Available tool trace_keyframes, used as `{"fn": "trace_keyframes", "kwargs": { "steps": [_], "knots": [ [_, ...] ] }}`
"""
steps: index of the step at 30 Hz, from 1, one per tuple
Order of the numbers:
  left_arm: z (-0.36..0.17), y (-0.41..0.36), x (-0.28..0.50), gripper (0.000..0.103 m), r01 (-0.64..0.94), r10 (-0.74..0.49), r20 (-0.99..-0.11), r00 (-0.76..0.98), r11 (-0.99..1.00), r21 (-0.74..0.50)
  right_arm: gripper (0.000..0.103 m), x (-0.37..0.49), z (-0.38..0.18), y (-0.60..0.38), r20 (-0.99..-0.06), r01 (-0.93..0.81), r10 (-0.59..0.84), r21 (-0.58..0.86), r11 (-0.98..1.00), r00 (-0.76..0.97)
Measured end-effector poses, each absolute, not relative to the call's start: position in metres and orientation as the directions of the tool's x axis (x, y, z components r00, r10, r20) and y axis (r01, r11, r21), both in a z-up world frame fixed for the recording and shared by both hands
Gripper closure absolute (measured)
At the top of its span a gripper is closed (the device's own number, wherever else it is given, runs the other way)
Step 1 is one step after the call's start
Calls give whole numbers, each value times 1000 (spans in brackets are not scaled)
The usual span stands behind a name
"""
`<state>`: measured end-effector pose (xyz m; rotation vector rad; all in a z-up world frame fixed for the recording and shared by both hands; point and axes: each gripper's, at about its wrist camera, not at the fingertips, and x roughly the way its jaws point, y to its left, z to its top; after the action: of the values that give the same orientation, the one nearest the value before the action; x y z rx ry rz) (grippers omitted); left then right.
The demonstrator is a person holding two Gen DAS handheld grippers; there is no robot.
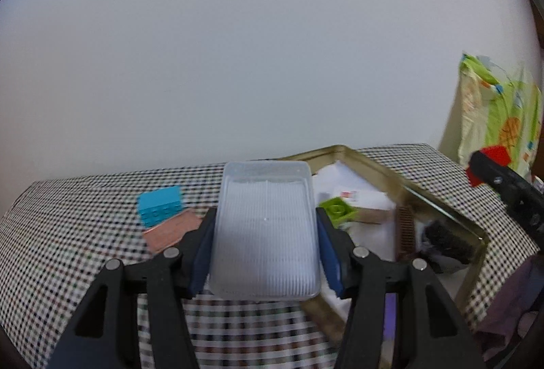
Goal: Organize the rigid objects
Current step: 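Carry the clear box and red brick over the tin tray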
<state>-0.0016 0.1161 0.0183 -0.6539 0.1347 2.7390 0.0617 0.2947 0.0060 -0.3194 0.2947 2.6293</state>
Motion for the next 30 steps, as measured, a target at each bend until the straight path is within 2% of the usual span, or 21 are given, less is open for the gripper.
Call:
{"fn": "trace_keyframes", "kwargs": {
  "steps": [4, 11, 18, 30],
  "knots": [
    [20, 134, 2, 49, -369, 316, -457, -832, -929, 29, 33, 50, 1, 298, -301, -486, 442, 88, -869, -845],
    [20, 167, 10, 49, -425, 353, -461, -814, -904, 58, 33, 44, -3, 316, -331, -488, 442, 69, -870, -834],
    [12, 190, 12, 49, -474, 378, -498, -780, -877, 76, 33, 36, -10, 338, -405, -456, 365, 156, -876, -839],
    [0, 209, 6, 49, -492, 358, -565, -744, -865, 100, 33, 11, -18, 327, -485, -371, 265, 136, -919, -833]
  ]
}}
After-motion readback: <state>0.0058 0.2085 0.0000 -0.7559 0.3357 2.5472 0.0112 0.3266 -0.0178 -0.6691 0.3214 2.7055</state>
